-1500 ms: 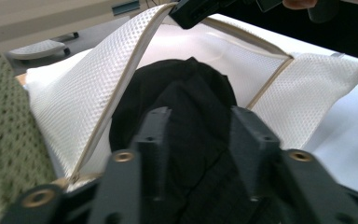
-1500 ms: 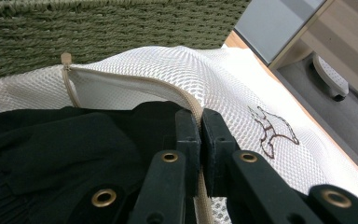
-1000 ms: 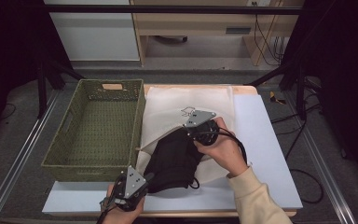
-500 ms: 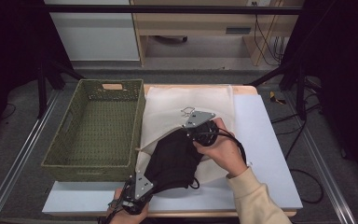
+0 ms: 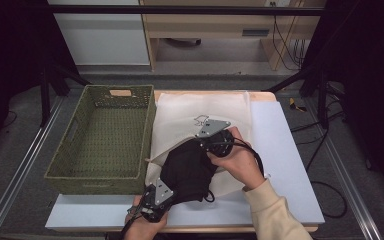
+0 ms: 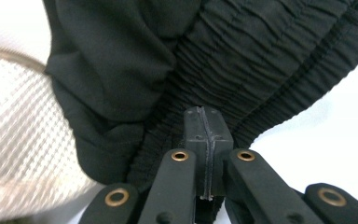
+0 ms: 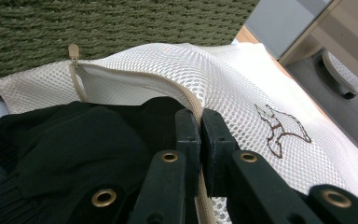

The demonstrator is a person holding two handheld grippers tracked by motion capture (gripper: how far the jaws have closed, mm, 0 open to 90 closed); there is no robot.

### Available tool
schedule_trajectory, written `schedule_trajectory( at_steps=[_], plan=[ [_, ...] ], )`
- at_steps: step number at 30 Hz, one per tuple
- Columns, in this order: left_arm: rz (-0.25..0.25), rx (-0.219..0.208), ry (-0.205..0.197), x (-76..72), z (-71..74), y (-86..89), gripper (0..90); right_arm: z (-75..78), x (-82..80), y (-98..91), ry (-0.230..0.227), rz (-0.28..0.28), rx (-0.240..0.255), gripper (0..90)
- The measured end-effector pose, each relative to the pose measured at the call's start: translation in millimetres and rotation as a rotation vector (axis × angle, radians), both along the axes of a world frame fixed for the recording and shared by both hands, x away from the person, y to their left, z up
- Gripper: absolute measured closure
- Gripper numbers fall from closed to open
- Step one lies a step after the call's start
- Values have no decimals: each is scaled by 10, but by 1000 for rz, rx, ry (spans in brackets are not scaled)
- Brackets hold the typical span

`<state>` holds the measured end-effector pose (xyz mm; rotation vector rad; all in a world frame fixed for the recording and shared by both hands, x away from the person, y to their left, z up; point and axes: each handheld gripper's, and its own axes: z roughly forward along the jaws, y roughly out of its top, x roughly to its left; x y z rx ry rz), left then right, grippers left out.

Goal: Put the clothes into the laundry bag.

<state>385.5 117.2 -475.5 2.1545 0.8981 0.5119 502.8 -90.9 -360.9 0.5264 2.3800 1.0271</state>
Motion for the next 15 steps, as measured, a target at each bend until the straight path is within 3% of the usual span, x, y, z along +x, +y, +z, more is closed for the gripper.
schedule_trajectory(
  at_steps=[3, 15],
  plan=[
    [-9, -18, 0, 43, 6, -10, 900, -11, 5, 10, -1, 5, -3, 867],
    [-13, -21, -27, 185, 11, -93, 900, -42, 5, 43, 6, 9, -17, 868]
  ],
)
